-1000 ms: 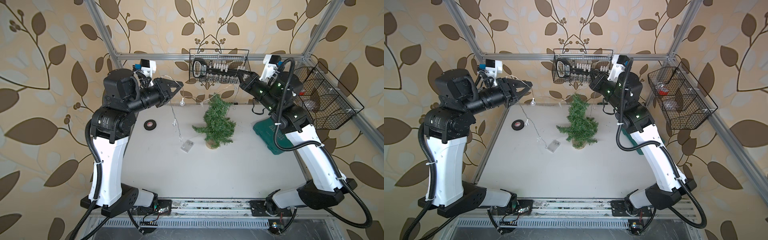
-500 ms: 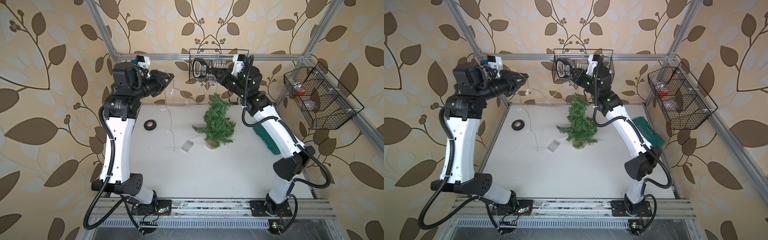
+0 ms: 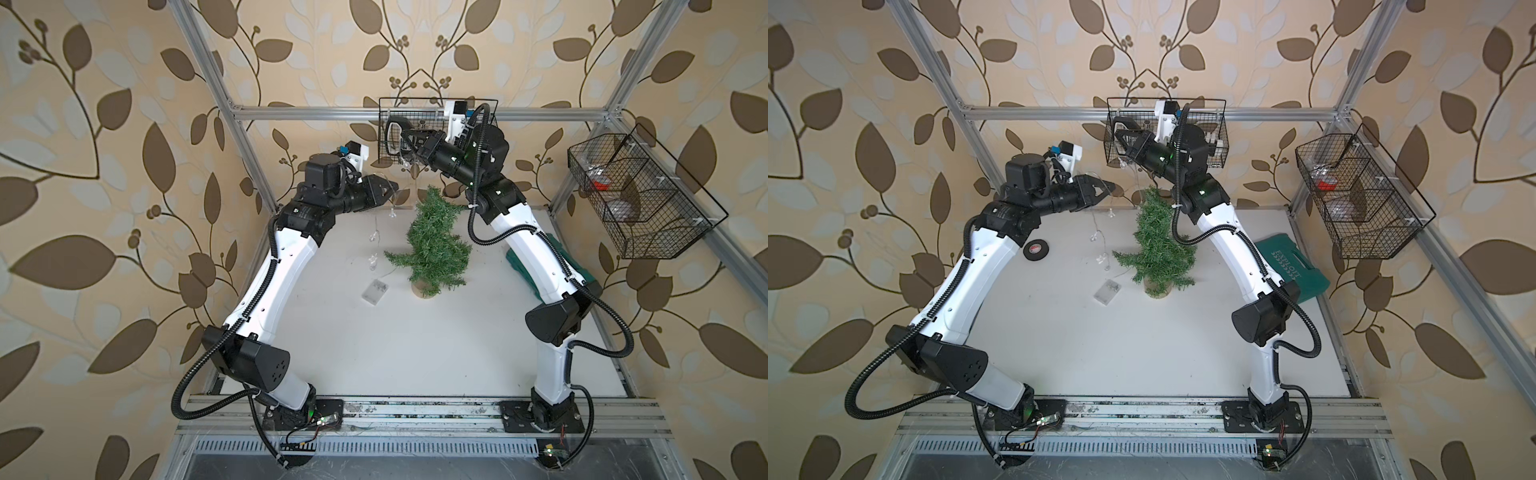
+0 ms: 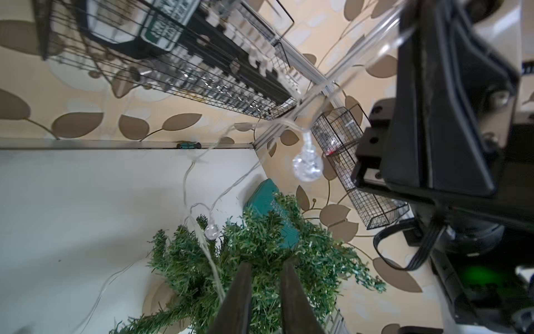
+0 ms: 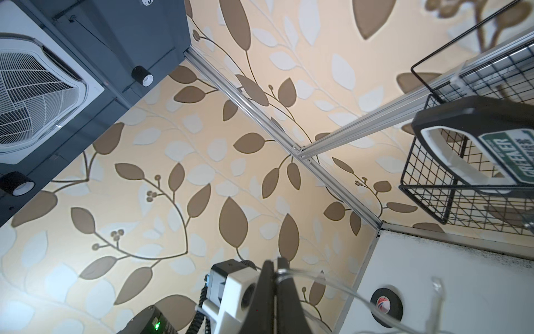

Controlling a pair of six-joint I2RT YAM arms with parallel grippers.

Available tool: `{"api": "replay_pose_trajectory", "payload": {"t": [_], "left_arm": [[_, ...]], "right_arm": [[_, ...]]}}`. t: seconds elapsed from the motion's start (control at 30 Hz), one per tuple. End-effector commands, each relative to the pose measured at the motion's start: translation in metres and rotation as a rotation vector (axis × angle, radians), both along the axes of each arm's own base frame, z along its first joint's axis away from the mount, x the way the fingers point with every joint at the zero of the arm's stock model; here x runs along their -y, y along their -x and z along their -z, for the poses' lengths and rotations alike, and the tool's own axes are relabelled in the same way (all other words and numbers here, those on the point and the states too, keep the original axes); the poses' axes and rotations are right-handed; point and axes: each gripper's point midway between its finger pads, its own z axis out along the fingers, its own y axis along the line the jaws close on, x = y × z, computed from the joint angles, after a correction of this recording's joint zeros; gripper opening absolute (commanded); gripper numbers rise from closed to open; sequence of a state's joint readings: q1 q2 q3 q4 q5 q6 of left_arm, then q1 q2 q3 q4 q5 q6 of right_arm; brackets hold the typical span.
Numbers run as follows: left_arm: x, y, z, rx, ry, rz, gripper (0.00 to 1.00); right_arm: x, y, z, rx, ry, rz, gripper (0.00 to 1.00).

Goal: Remove string lights from the small christmas tree
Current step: Remove the light string from the Christmas tree.

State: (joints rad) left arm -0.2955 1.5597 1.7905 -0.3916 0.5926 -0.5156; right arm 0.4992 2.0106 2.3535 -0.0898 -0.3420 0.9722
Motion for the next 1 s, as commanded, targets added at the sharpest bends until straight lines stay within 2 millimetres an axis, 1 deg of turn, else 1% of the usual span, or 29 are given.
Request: {"api": "replay_pose_trajectory", "payload": {"t": [0.0,0.13,0.27,0.33,0.4,0.6,0.73,0.83,0.9,0.97], "left_arm": [[0.003,-0.013,-0.027,0.224,-0.026,0.004,0.17],[0.016,-0.026,-0.019,0.259,-0.027,0.031,0.26],[0.029,-0.036,-0.007,0.261,-0.031,0.068,0.31],[0.033,-0.041,0.000,0.264,-0.036,0.073,0.32],[0.036,-0.046,0.003,0.273,-0.026,0.074,0.34],[0.052,-0.056,0.011,0.288,0.000,0.102,0.36],[0.057,-0.065,0.018,0.281,0.022,0.104,0.37],[0.058,-0.071,0.020,0.282,0.025,0.093,0.35],[0.058,-0.075,0.020,0.287,0.022,0.085,0.32],[0.058,-0.078,0.018,0.291,0.021,0.077,0.24]], "right_arm": [[0.000,0.013,-0.018,0.038,-0.021,-0.040,0.00],[0.000,0.016,-0.014,0.033,-0.004,-0.044,0.00],[0.005,0.016,-0.013,0.035,0.008,-0.022,0.00],[0.007,0.015,-0.014,0.038,0.004,-0.019,0.00],[0.007,0.015,-0.014,0.034,0.000,-0.018,0.00],[0.008,0.010,-0.013,0.025,-0.012,-0.006,0.00],[0.008,0.008,-0.011,0.017,-0.014,-0.004,0.00],[0.010,0.006,-0.010,0.014,-0.011,0.001,0.00],[0.014,0.006,-0.011,0.016,-0.011,0.009,0.00],[0.016,0.005,-0.012,0.016,-0.011,0.015,0.00]]}}
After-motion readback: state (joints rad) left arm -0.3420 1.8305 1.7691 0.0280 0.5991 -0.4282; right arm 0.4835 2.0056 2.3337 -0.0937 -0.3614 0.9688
